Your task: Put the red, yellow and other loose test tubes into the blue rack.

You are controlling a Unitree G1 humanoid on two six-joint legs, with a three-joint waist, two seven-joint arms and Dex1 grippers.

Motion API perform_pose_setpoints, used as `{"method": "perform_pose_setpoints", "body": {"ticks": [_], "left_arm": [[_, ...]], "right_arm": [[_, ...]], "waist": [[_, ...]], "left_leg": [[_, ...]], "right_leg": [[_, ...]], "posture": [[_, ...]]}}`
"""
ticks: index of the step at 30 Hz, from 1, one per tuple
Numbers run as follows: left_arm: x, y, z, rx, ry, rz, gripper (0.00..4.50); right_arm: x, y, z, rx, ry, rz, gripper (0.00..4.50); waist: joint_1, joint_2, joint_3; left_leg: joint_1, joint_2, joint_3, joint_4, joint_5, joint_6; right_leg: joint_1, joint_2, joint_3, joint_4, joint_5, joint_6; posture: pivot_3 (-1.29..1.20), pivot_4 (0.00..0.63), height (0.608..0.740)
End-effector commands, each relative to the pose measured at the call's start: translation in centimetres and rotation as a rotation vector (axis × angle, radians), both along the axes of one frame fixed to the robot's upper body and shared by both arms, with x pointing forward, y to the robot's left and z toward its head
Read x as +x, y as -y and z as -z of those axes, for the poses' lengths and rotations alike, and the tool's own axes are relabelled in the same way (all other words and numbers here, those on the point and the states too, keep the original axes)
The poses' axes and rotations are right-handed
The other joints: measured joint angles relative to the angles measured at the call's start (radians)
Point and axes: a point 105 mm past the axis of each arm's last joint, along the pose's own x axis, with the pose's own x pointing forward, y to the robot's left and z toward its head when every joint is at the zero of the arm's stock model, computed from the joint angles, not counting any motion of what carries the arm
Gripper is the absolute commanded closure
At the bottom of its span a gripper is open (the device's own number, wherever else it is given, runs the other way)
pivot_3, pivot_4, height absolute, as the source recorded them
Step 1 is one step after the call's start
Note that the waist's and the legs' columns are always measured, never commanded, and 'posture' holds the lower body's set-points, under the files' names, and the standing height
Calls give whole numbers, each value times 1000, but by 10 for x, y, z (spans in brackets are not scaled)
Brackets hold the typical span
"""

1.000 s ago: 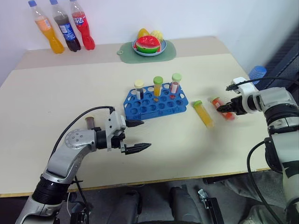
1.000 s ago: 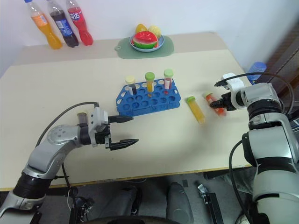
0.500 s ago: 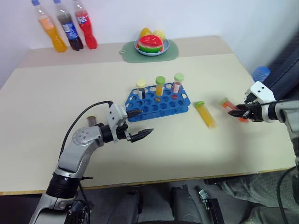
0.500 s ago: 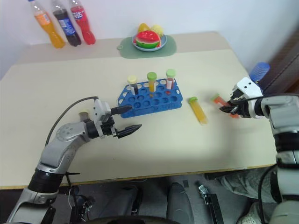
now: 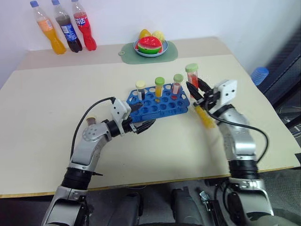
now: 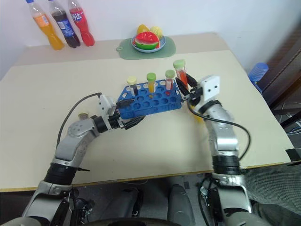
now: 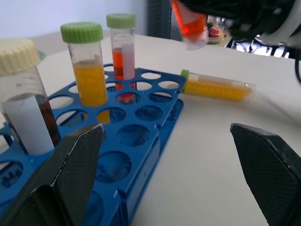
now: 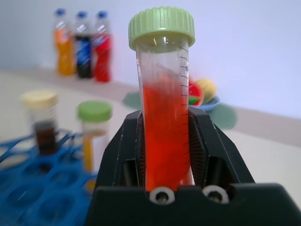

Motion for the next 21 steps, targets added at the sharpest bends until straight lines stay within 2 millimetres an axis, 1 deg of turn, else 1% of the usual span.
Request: {"method": "perform_pose_setpoints", "body": {"ticks": [1,5,13,17,21], "left_arm": [[3,-10,-15,-38,49,-35,0],[2,-14,-15,-40,50,-51,0],[-2,-19,-15,-46,40,-66,0],[-3,-20,-16,-41,39,-68,0],[-4,-20,-16,-37,38,-70,0]], "right_arm": [[2,-9,-3,50,84,11,3747],[3,-19,10,104,74,-16,3747],[3,-45,33,136,30,-67,3747],[7,-47,41,147,7,-56,3747],[14,-38,50,164,-20,-9,3747]], "waist": [[-3,0,0],[-5,0,0],[-7,0,0],[-6,0,0],[-6,1,-1]], "left_leg": [[0,0,0,0,0,0],[0,0,0,-1,0,0],[0,1,0,-1,0,0],[0,1,0,-1,0,0],[1,1,0,-1,0,0]], "right_leg": [[0,0,0,0,0,0],[-1,0,0,0,0,0],[-1,1,0,0,0,0],[-1,1,0,0,0,0],[0,1,0,1,0,0]], "posture": [[0,150,740],[0,150,740],[0,150,740],[0,150,740],[0,150,740]]}}
